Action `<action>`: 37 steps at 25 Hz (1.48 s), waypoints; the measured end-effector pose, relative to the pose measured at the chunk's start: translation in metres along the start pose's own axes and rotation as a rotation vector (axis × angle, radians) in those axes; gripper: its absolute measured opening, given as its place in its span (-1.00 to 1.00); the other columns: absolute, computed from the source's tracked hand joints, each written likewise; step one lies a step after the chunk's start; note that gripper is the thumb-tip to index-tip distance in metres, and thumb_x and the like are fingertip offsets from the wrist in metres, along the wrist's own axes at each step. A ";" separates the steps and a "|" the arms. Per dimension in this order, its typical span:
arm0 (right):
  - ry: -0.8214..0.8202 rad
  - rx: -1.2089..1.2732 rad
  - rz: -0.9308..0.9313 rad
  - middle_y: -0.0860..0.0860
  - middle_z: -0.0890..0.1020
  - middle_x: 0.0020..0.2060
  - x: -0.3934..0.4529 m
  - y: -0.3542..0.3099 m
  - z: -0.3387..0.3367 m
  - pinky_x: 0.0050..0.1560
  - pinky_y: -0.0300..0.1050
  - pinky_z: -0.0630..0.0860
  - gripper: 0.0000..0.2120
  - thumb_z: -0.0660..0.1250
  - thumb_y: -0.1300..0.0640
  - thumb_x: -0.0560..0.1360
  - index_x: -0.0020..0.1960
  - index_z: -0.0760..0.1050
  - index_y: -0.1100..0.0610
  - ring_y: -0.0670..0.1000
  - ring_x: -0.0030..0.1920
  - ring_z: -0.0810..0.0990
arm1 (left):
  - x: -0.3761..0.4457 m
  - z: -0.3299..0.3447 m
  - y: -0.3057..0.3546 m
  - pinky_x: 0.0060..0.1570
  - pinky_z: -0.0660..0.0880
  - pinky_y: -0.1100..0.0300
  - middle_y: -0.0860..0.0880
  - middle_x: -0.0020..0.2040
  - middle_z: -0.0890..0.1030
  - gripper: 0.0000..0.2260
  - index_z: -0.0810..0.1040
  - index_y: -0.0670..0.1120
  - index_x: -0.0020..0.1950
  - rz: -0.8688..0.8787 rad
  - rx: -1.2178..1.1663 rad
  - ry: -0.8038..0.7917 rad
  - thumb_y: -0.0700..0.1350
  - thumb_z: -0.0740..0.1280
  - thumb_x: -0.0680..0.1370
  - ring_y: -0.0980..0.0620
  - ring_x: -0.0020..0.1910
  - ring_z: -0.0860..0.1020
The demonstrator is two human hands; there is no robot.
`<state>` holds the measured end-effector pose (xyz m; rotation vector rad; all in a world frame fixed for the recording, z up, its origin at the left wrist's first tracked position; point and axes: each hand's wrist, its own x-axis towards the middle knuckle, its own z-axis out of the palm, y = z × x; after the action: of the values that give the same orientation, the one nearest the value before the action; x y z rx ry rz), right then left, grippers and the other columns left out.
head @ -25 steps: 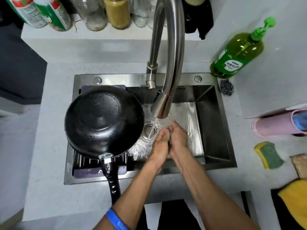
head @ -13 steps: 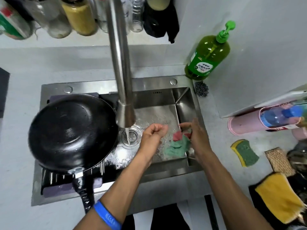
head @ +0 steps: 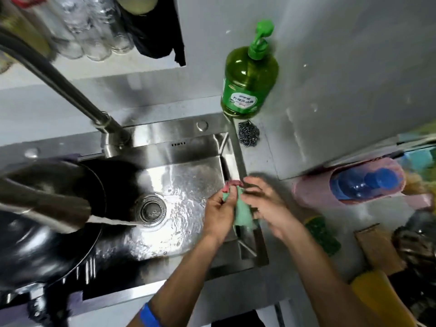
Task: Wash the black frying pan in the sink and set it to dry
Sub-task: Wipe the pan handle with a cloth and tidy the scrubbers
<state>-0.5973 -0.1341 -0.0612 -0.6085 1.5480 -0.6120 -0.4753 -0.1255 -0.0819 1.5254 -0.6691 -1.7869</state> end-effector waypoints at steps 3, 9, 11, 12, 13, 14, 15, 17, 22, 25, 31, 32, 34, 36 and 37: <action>0.291 -0.083 -0.211 0.14 0.66 0.08 0.021 -0.004 -0.022 0.15 -0.07 0.54 -0.69 0.40 0.36 0.50 0.19 0.55 0.10 0.18 0.15 0.63 | 0.023 0.022 0.014 0.05 0.57 0.09 -0.03 0.01 0.70 -0.77 0.64 0.01 0.11 -0.041 -0.060 -0.109 0.09 0.31 0.58 0.03 -0.02 0.64; 0.354 -1.046 -0.422 0.27 0.30 0.52 0.049 0.068 0.002 0.51 0.22 0.22 -0.41 0.05 0.00 0.59 0.49 0.33 0.33 0.28 0.53 0.28 | 0.101 0.027 0.038 0.16 0.52 0.02 -0.06 0.15 0.60 -0.78 0.56 0.00 0.19 0.238 0.610 0.161 -0.10 0.32 0.55 -0.06 0.09 0.58; 0.285 -1.084 -0.470 0.23 0.27 0.55 0.074 0.070 -0.005 0.55 0.15 0.14 -0.40 0.02 -0.04 0.60 0.52 0.31 0.28 0.21 0.56 0.22 | 0.121 0.031 0.043 0.16 0.51 -0.01 -0.09 0.21 0.56 -0.69 0.56 -0.05 0.23 0.483 0.905 0.055 -0.18 0.31 0.48 -0.10 0.13 0.53; 0.269 -1.022 -0.494 0.18 0.25 0.57 0.088 0.055 -0.012 0.58 0.04 0.07 -0.44 0.04 -0.03 0.63 0.54 0.30 0.23 0.15 0.58 0.18 | 0.132 0.036 0.045 0.16 0.50 -0.04 -0.10 0.27 0.51 -0.59 0.52 -0.06 0.29 0.601 1.030 0.012 -0.19 0.32 0.43 -0.14 0.17 0.49; 0.249 -0.955 -0.483 0.13 0.20 0.59 0.104 0.036 -0.022 0.58 -0.10 -0.06 -0.48 0.06 -0.01 0.66 0.57 0.25 0.19 0.09 0.60 0.12 | 0.145 0.042 0.048 0.16 0.49 -0.07 -0.10 0.34 0.44 -0.49 0.46 -0.05 0.36 0.678 1.152 -0.012 -0.16 0.34 0.40 -0.17 0.20 0.44; 0.236 -0.913 -0.450 0.08 0.14 0.61 0.114 0.019 -0.028 0.54 -0.22 -0.18 -0.48 0.08 0.01 0.69 0.60 0.17 0.16 0.04 0.61 0.05 | 0.158 0.045 0.053 0.15 0.49 -0.08 -0.10 0.40 0.36 -0.43 0.38 -0.02 0.43 0.716 1.284 -0.024 -0.12 0.36 0.41 -0.19 0.23 0.41; 0.251 -0.877 -0.425 0.06 0.11 0.62 0.119 0.011 -0.029 0.49 -0.31 -0.23 -0.47 0.09 0.01 0.69 0.61 0.12 0.15 0.02 0.62 0.04 | 0.168 0.047 0.058 0.15 0.49 -0.08 -0.10 0.43 0.32 -0.40 0.33 0.00 0.47 0.701 1.397 -0.030 -0.08 0.37 0.43 -0.19 0.25 0.39; 0.322 -0.814 -0.447 0.12 0.23 0.58 0.108 0.015 -0.028 0.45 -0.40 -0.18 -0.46 0.10 0.04 0.65 0.58 0.21 0.20 0.09 0.58 0.18 | 0.186 0.046 0.061 0.17 0.50 -0.06 -0.08 0.39 0.37 -0.47 0.38 0.02 0.44 0.637 1.439 -0.061 -0.09 0.39 0.47 -0.16 0.22 0.42; 0.212 -0.523 -0.265 0.01 0.16 0.60 0.078 0.011 -0.028 0.42 -0.47 -0.09 -0.52 0.09 0.08 0.72 0.61 0.16 0.13 -0.02 0.58 0.13 | 0.162 0.016 0.039 0.07 0.46 0.25 -0.05 0.12 0.54 -0.79 0.62 -0.08 0.09 0.619 1.048 0.032 -0.19 0.44 0.46 -0.01 -0.01 0.55; 0.149 -0.496 -0.252 0.02 0.47 0.42 0.118 -0.028 -0.037 0.34 -0.01 0.42 -0.59 0.11 -0.07 0.69 0.48 0.40 0.01 0.09 0.40 0.43 | 0.132 0.000 0.006 0.03 0.53 0.09 -0.06 0.03 0.54 -0.92 0.61 -0.11 -0.06 0.631 0.840 0.006 -0.24 0.40 0.47 -0.05 -0.05 0.56; 0.149 -0.523 -0.176 0.10 0.49 0.35 0.162 -0.086 -0.025 0.44 -0.06 0.32 -0.63 0.07 0.09 0.71 0.40 0.47 0.20 0.07 0.36 0.42 | 0.111 0.022 -0.017 0.31 0.38 0.14 -0.05 0.28 0.56 -0.67 0.63 -0.10 0.12 0.787 0.958 -0.338 -0.29 0.42 0.37 -0.04 0.24 0.50; 0.131 -0.614 -0.221 0.10 0.40 0.46 0.160 -0.084 -0.022 0.52 -0.09 0.18 -0.61 0.05 0.12 0.71 0.46 0.41 0.21 0.05 0.46 0.33 | 0.109 0.023 -0.016 0.36 0.34 0.21 -0.06 0.31 0.55 -0.66 0.64 -0.12 0.15 0.779 0.935 -0.357 -0.28 0.43 0.38 -0.01 0.28 0.48; 0.121 -0.767 -0.263 0.09 0.31 0.51 0.159 -0.070 -0.023 0.55 -0.17 0.04 -0.61 0.08 0.13 0.70 0.47 0.41 0.22 0.04 0.52 0.25 | 0.103 0.021 0.005 0.32 0.41 0.22 -0.04 0.27 0.58 -0.69 0.64 -0.14 0.17 0.740 0.840 -0.242 -0.24 0.43 0.43 0.03 0.22 0.52; 0.202 -0.831 -0.311 0.10 0.33 0.47 0.162 -0.064 -0.021 0.55 -0.15 0.09 -0.61 0.12 0.06 0.68 0.39 0.51 0.20 0.06 0.49 0.29 | 0.102 0.017 0.051 0.10 0.56 0.04 -0.03 0.12 0.64 -0.76 0.62 -0.14 0.15 0.746 0.719 0.062 -0.20 0.39 0.49 0.05 0.03 0.58; 0.211 -0.875 -0.317 0.09 0.35 0.46 0.163 -0.063 -0.018 0.54 -0.09 0.13 -0.58 0.12 -0.01 0.65 0.35 0.55 0.17 0.07 0.48 0.29 | 0.105 0.016 0.081 0.00 0.57 0.01 -0.03 0.05 0.64 -0.76 0.60 -0.13 0.16 0.778 0.652 0.198 -0.19 0.39 0.50 0.05 -0.05 0.57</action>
<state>-0.6237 -0.2924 -0.1323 -1.5059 1.9188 -0.1988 -0.4855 -0.2581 -0.0840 1.4864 -1.5815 -0.8476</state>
